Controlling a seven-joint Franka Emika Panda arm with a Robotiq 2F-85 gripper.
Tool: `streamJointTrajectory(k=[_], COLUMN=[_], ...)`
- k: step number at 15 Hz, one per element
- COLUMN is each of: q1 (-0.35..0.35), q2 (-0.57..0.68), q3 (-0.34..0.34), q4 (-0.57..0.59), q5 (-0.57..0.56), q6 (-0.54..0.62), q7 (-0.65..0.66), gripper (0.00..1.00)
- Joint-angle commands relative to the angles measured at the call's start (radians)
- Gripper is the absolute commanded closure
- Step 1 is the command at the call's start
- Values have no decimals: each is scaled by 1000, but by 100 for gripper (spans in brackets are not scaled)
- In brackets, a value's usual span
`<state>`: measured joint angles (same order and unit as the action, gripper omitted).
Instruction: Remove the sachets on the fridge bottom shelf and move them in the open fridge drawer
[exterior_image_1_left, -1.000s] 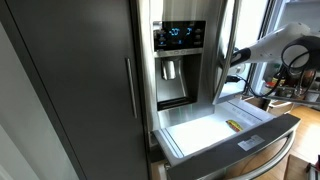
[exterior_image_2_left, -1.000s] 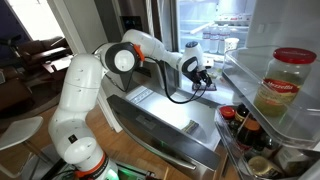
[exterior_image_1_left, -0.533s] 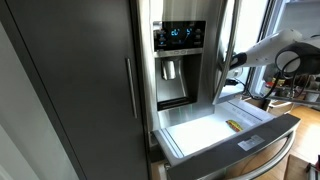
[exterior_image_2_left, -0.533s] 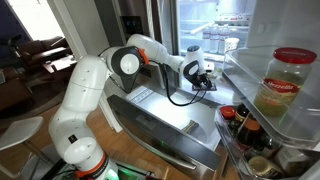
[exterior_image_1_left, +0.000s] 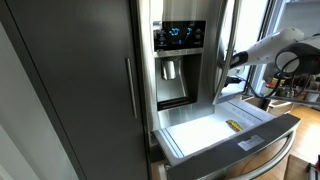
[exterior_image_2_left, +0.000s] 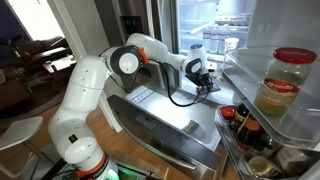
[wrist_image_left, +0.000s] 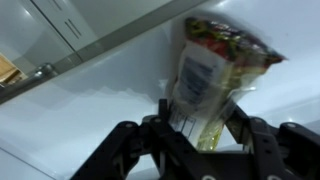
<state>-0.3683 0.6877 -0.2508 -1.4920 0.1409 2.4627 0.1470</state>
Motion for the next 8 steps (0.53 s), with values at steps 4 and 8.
streamJointTrajectory(k=[4,8], q1=[7,7], q2=[-96,-143], q3=[-48,-40], q4=[-47,-81], q5=[-103,-150], q6=[-380,-552], q7=[-5,-62], gripper=[46,49])
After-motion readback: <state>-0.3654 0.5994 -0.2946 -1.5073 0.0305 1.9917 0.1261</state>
